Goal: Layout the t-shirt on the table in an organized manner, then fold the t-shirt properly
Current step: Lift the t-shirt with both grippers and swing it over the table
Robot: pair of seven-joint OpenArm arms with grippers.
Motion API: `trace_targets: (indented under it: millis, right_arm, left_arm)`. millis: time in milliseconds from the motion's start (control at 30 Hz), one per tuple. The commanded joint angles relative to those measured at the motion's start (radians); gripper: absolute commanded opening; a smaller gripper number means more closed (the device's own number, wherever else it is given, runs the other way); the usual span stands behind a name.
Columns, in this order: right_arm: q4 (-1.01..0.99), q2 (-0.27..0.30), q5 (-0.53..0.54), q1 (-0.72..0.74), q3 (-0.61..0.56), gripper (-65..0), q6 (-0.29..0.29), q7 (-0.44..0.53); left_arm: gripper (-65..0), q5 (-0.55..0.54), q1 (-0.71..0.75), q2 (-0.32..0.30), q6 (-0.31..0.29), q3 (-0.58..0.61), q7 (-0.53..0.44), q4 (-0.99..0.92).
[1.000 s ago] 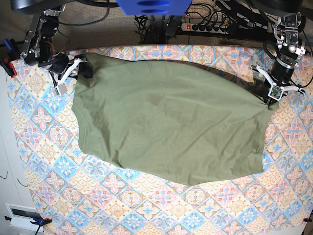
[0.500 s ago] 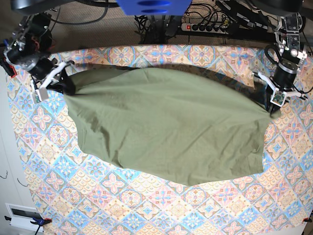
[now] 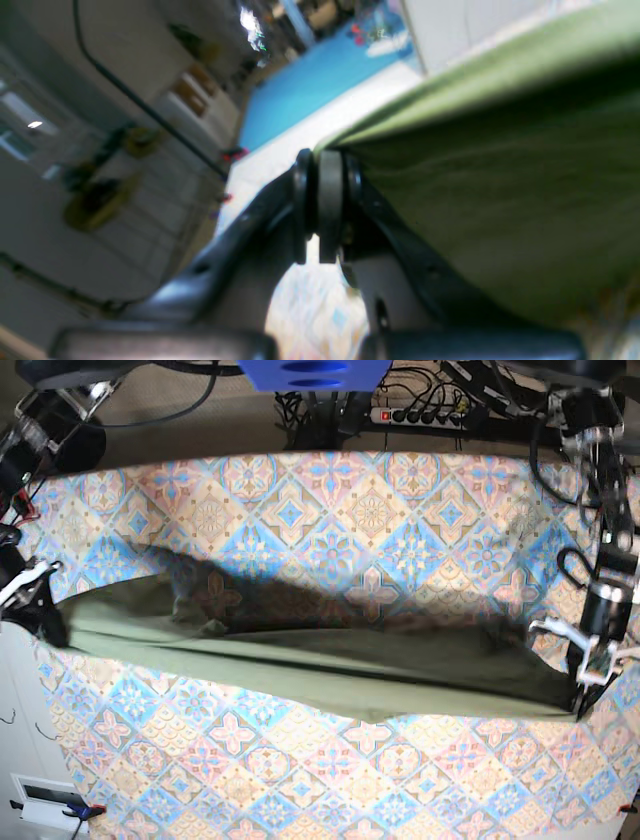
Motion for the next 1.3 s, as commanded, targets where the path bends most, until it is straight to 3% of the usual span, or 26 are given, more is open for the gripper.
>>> trace_targets:
  millis: [0,200,300,600,700,833,1000,1100,1267]
  right_arm:
    - [-0.044,0.051,0.003,0.08,-0.027,-63.6,-0.001,0.029]
    - [-0.393,0.137,-0.001,0.481,-0.251,-63.6,-0.001,0.03]
    - [-0.541,0.143,-0.018,0.698,-0.378,-63.6,-0.001,0.036]
    - [-0.818,0.115,-0.219,1.249,-0.726,-63.6,-0.001,0.227]
    - [-0.894,0.051,-0.228,1.274,-0.801,-63.6,-0.001,0.323]
    - [-0.946,0.042,-0.228,1.274,-0.814,-63.6,-0.001,0.406]
    - [-0.858,0.043,-0.228,1.274,-0.812,-63.6,-0.001,0.339]
    - [-0.815,0.049,-0.228,1.274,-0.781,-64.0,-0.001,0.339]
    - [-0.815,0.051,-0.228,1.274,-0.735,-64.0,-0.001,0.34]
  left_arm:
    - [-65.0,0.002,-0.062,-0.02,0.034,0.015,0.012,0.003]
    - [-65.0,0.008,-0.338,-0.019,0.034,0.187,0.094,-0.094]
    - [-65.0,0.01,-0.45,-0.019,0.034,0.25,0.094,-0.166]
    - [-65.0,0.01,-0.801,0.009,0.034,0.291,0.094,-0.421]
    - [-65.0,0.01,-0.924,0.021,0.035,0.291,0.092,-0.508]
    - [-65.0,0.008,-1.037,0.046,0.035,0.29,0.095,-0.556]
    - [-65.0,0.008,-1.002,0.042,0.034,0.291,0.097,-0.52]
    - [-65.0,-0.001,-0.904,-0.022,0.034,0.294,0.094,-0.482]
    - [-65.0,0.001,-0.858,-0.028,0.034,0.306,0.092,-0.468]
